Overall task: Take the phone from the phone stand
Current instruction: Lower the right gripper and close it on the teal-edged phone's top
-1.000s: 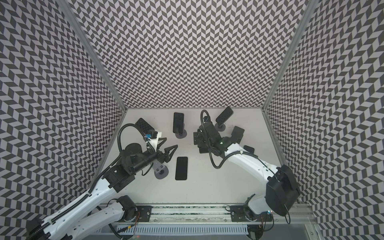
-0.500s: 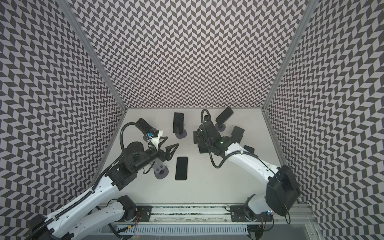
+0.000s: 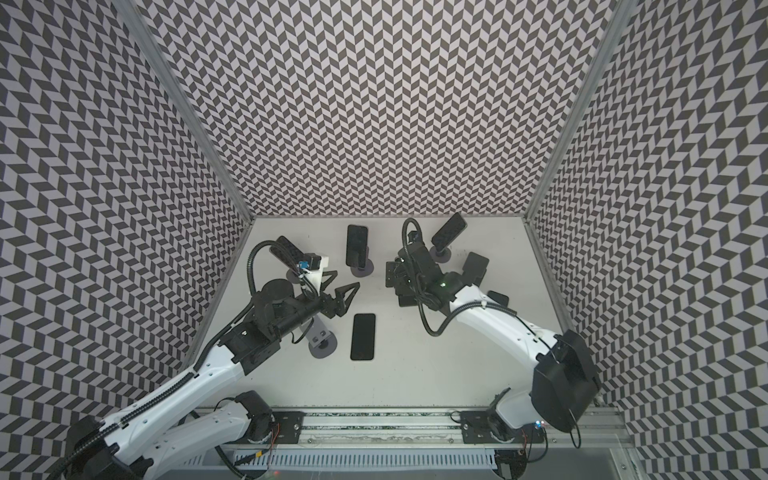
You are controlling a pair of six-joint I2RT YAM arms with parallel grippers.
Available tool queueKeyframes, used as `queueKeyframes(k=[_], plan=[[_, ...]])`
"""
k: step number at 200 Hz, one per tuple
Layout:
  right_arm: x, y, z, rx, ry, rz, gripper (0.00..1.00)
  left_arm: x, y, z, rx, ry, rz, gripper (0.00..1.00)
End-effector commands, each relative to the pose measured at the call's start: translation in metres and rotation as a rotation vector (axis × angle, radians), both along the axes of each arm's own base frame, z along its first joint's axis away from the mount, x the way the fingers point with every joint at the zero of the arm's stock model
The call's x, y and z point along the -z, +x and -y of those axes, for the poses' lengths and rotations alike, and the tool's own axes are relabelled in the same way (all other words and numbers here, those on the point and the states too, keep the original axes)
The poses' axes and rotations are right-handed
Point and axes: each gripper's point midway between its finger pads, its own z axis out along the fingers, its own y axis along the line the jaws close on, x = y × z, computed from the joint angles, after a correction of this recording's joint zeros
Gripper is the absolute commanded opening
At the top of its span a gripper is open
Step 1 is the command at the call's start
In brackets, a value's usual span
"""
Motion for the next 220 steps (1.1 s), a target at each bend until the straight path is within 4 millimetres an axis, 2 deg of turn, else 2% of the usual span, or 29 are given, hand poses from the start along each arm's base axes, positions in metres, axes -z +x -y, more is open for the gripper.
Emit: queueKeyframes(k=[1,60,172,220], plan=[[-0.017,0.01,-0.008,0.006,0.026,0.052,0.93,-0.028,0.006,-0.003,-0.024,-0.058,0.039,0.85],[-0.008,0.021,-0.01,0.015,-0.015,0.049,0.93,-0.026,0.012,-0.009,-0.047,-0.05,0.027,0.85],[0.006,0.033,0.002,0.005,-0.064,0.013,0.93,-0.013,0.023,-0.015,-0.08,-0.039,0.0,0.85],[0.013,0.044,0.008,0.002,-0.082,-0.001,0.94,-0.008,0.03,-0.014,-0.095,-0.029,-0.01,0.88]])
